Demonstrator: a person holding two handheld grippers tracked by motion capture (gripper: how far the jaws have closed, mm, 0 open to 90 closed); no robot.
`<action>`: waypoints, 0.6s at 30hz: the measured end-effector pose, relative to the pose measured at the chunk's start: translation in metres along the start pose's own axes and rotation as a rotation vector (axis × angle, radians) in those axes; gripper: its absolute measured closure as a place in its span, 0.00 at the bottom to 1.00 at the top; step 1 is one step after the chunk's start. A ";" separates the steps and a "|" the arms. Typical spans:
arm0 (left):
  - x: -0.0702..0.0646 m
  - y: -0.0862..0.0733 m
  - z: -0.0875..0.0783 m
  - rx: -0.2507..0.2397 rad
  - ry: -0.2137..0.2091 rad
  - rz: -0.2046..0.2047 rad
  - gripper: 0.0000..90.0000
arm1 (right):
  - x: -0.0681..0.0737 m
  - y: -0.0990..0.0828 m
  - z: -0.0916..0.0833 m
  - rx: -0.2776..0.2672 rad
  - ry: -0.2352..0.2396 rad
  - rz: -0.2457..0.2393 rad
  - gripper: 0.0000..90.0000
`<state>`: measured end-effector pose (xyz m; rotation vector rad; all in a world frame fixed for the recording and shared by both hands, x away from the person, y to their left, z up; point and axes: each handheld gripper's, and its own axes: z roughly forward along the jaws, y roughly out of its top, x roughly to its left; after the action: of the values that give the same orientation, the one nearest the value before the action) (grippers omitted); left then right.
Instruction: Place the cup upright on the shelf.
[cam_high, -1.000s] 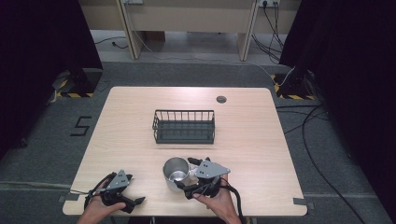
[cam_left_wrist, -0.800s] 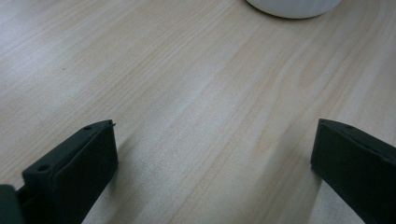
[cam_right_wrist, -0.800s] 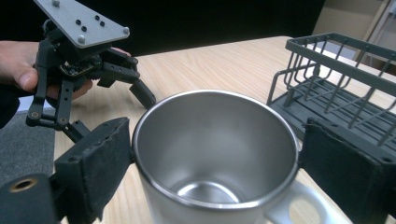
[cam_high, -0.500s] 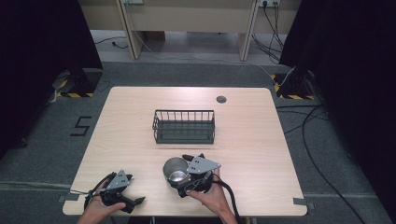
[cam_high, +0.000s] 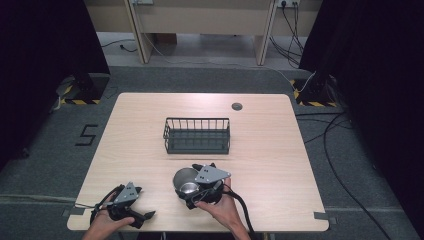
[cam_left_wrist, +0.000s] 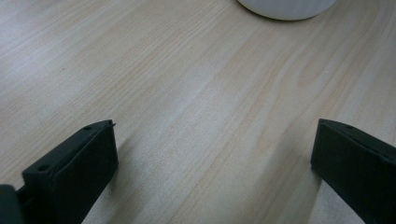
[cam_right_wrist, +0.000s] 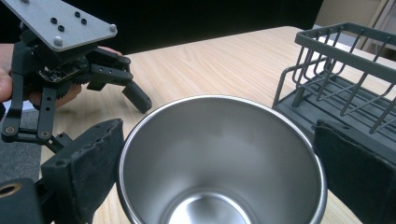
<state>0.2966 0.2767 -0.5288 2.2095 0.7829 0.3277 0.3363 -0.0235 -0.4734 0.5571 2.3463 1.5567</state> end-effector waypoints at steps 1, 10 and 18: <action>0.000 0.000 0.000 0.000 0.000 0.000 0.00 | 0.000 0.000 0.001 0.001 0.001 0.001 0.05; 0.000 0.000 0.000 0.000 0.000 0.000 0.00 | -0.001 0.005 0.009 0.063 -0.004 -0.026 0.03; 0.000 0.000 0.000 0.000 0.000 0.000 0.00 | -0.002 0.008 0.011 0.076 0.019 -0.046 0.06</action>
<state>0.2966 0.2767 -0.5288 2.2098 0.7833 0.3279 0.3443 -0.0129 -0.4699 0.5038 2.4235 1.4652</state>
